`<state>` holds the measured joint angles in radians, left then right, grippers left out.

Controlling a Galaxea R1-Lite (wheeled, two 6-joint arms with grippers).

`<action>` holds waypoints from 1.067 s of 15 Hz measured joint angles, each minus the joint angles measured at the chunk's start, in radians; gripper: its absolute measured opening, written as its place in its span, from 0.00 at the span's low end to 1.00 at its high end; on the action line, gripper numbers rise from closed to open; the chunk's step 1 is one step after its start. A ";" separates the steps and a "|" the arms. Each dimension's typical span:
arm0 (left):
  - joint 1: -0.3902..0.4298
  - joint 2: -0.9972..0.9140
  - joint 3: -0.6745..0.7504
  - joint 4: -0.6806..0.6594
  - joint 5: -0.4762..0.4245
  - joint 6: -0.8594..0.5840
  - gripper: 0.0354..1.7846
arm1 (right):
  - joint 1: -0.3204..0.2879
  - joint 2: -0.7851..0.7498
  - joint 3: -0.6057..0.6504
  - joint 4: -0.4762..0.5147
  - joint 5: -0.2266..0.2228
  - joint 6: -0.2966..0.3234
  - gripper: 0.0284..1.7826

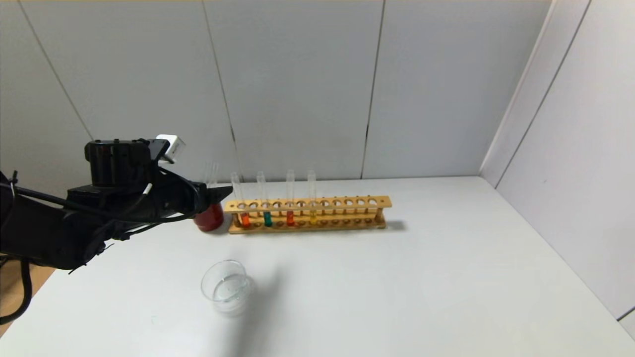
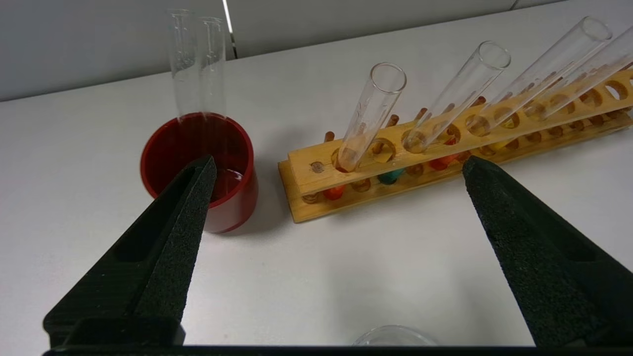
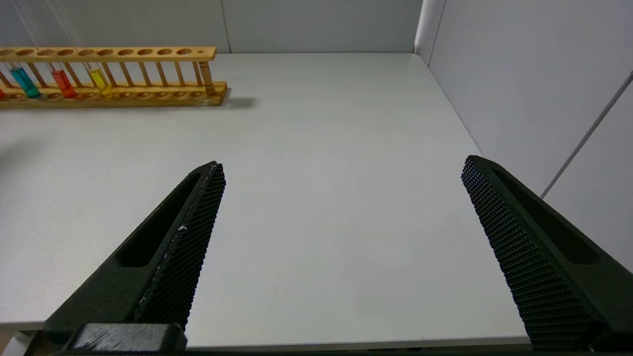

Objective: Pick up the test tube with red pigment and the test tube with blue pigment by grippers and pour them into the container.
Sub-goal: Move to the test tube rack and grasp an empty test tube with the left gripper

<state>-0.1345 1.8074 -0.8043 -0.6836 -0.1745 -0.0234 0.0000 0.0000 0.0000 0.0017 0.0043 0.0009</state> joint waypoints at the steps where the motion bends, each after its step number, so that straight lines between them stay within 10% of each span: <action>1: -0.004 0.020 -0.009 -0.001 0.000 -0.001 0.98 | 0.000 0.000 0.000 0.000 0.000 0.000 0.98; 16: -0.040 0.272 -0.200 -0.033 0.006 -0.001 0.98 | 0.000 0.000 0.000 0.000 0.000 0.000 0.98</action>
<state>-0.1749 2.0791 -1.0045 -0.7168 -0.1687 -0.0240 0.0000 0.0000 0.0000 0.0017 0.0043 0.0013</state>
